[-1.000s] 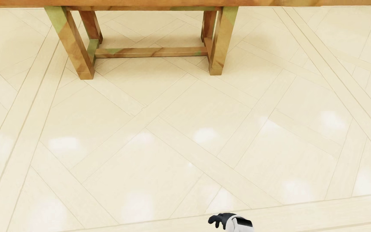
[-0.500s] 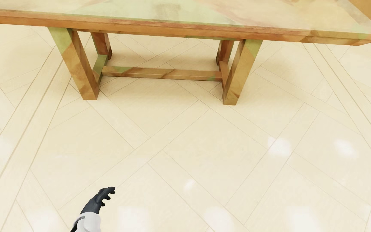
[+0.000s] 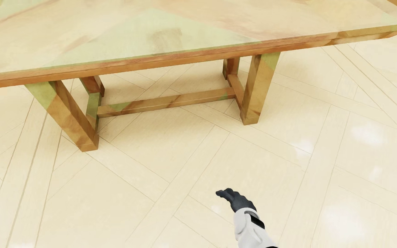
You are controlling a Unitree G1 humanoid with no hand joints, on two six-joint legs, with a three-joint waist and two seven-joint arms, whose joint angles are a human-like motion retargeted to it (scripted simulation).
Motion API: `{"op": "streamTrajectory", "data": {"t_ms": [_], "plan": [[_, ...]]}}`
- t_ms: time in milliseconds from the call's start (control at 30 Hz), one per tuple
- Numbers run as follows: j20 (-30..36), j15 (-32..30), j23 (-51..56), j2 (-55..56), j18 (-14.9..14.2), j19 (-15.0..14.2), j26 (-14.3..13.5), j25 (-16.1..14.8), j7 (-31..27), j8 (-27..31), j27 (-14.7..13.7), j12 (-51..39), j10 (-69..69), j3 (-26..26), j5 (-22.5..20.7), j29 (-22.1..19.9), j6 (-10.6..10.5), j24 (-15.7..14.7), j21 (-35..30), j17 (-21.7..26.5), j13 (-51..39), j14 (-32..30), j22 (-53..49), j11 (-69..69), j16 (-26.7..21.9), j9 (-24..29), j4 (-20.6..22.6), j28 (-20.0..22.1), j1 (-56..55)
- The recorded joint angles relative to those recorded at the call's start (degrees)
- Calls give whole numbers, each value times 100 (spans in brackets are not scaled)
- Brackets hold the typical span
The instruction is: Head to table
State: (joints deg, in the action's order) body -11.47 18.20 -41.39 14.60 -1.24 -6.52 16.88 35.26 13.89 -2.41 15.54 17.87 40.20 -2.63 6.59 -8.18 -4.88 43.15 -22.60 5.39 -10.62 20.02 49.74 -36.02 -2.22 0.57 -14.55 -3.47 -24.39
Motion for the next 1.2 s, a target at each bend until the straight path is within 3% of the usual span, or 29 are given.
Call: {"op": "streamTrajectory", "data": {"t_ms": [67,133,200,267,300,400,433,467,500,600,667,700,767,867,933,1000,1033,1200], "plan": [[308,-534,-153,543,45,-287,-204,58,461,243,6,-103,-241,-56,300,202,144,210,-239,56,14,50,-227,-851,-90,69,194,-173,324],[341,-788,-483,983,91,-531,-349,306,713,45,-11,-294,-446,-67,680,786,323,196,-647,212,44,96,-573,-1604,-239,123,369,173,583],[218,-657,-844,1306,135,-219,-474,241,790,-209,265,-632,-778,-25,959,995,494,-21,-568,323,263,61,-831,-2121,-357,147,609,484,838],[-24,-534,-1091,1548,148,-17,-416,126,807,-328,596,-1020,-1213,39,1040,426,656,-355,-317,438,619,-28,-1150,-2345,-326,134,869,756,1108],[-147,-455,-1209,1629,139,111,-597,39,791,-317,693,-1057,-1407,78,946,191,731,-507,-227,518,807,-68,-1303,-2315,-346,114,972,879,1215],[-106,-430,-1146,1543,40,-150,-974,-498,536,28,763,-1293,-1713,181,329,478,915,-716,189,701,1549,-114,-1592,-1248,-325,16,1191,1079,1301],[-51,-660,-1037,1327,5,200,-1030,-647,411,76,688,-1349,-1844,207,156,673,957,-705,311,763,1854,-160,-1624,-501,-321,-22,1229,1053,1312],[18,-464,-957,1061,-36,526,-1039,-761,284,-249,669,-1401,-1875,213,250,750,996,-681,437,780,2132,-174,-1603,-26,-288,-55,1277,997,1285],[109,-313,-948,822,-76,642,-1008,-798,149,-528,719,-1443,-1901,227,329,734,1022,-636,490,718,2315,-197,-1524,325,-262,-84,1318,954,1271],[9,-416,-1316,478,-204,686,-757,-470,-124,-889,922,-1281,-1878,241,242,1035,978,-621,73,527,2268,-192,-1228,904,-67,-129,1218,958,1216],[-181,-378,-1331,467,-301,720,-625,-238,-189,-963,901,-1026,-1658,212,69,1465,896,-623,-213,483,1974,16,-1003,939,94,-117,1016,826,1109],[-197,-321,-1229,464,-359,776,-593,-202,-250,-1016,878,-928,-1332,200,-44,1443,854,-547,-228,414,1805,161,-859,917,96,-95,864,727,956],[-189,-177,-969,451,-513,874,-421,-203,-483,-1137,716,-787,-207,208,-224,888,749,-312,-68,299,1549,182,-572,770,42,-29,556,585,409],[-403,-52,-666,352,-1148,917,-202,-141,-1097,-1371,481,-710,986,233,-310,314,582,-321,-31,195,1170,-26,-271,634,38,19,402,669,-262],[-560,-119,-601,217,-831,919,-215,-83,-1043,-1378,306,-667,476,218,-355,423,487,-488,-221,292,800,181,-270,811,95,-12,227,601,-121],[-449,-244,-642,37,-796,906,-278,24,-715,-1295,265,-611,-838,181,-375,626,420,-391,-481,429,417,-234,-338,1119,104,-77,156,535,397],[-372,-263,-647,-1,-586,891,-286,47,-606,-1253,256,-612,-1159,167,-380,688,389,-327,-565,484,259,-185,-363,1160,95,-108,180,521,602],[146,-349,-373,-212,-591,800,-344,-320,-495,-1321,363,-934,-2091,187,-147,150,378,-56,4,436,510,-545,-386,1372,30,-189,489,366,1116]]}}
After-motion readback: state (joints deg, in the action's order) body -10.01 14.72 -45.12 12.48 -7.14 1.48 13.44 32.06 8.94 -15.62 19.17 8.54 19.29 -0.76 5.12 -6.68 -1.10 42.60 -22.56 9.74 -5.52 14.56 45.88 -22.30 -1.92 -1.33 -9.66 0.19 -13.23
